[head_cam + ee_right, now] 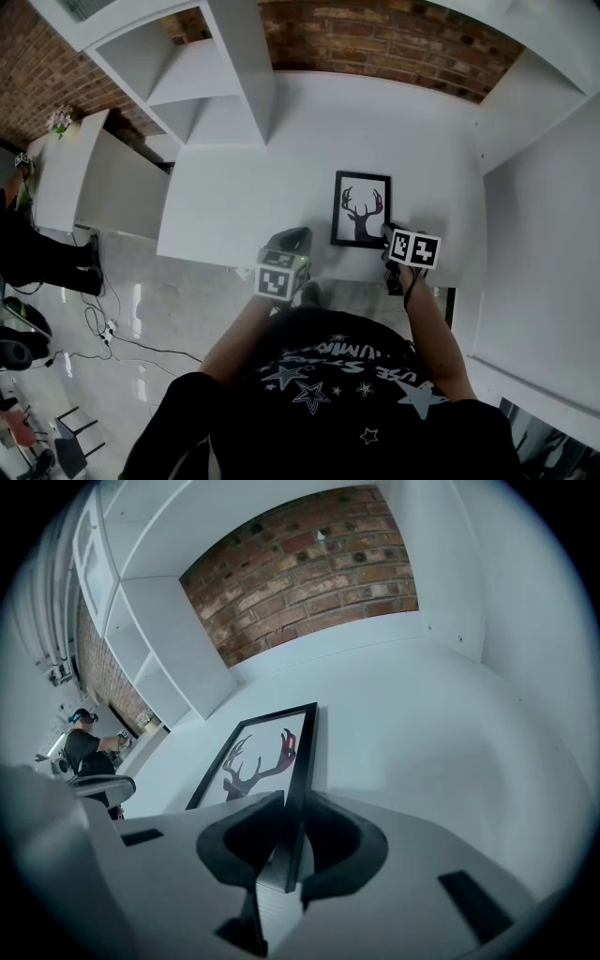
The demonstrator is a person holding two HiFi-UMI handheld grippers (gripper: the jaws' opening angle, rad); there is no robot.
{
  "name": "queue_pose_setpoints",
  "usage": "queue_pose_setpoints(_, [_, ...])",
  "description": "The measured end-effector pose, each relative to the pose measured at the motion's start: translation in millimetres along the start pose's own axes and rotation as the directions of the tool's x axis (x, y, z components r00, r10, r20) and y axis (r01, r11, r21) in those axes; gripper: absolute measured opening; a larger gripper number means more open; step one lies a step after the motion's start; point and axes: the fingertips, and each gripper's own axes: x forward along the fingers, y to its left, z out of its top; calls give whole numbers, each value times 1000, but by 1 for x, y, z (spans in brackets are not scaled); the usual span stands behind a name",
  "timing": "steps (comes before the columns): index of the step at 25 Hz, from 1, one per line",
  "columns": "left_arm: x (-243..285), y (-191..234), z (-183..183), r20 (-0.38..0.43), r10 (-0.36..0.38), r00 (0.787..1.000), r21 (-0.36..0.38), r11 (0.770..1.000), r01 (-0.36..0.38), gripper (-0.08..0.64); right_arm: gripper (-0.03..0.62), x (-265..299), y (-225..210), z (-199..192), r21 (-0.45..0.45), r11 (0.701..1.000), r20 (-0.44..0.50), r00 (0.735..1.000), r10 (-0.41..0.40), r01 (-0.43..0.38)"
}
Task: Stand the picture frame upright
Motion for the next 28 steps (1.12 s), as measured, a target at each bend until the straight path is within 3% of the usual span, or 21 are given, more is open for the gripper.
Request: queue_pose_setpoints(28, [-39, -65, -75, -54, 21, 998, -57, 998, -24, 18, 78, -59, 10, -95, -4, 996, -37, 996, 87, -87])
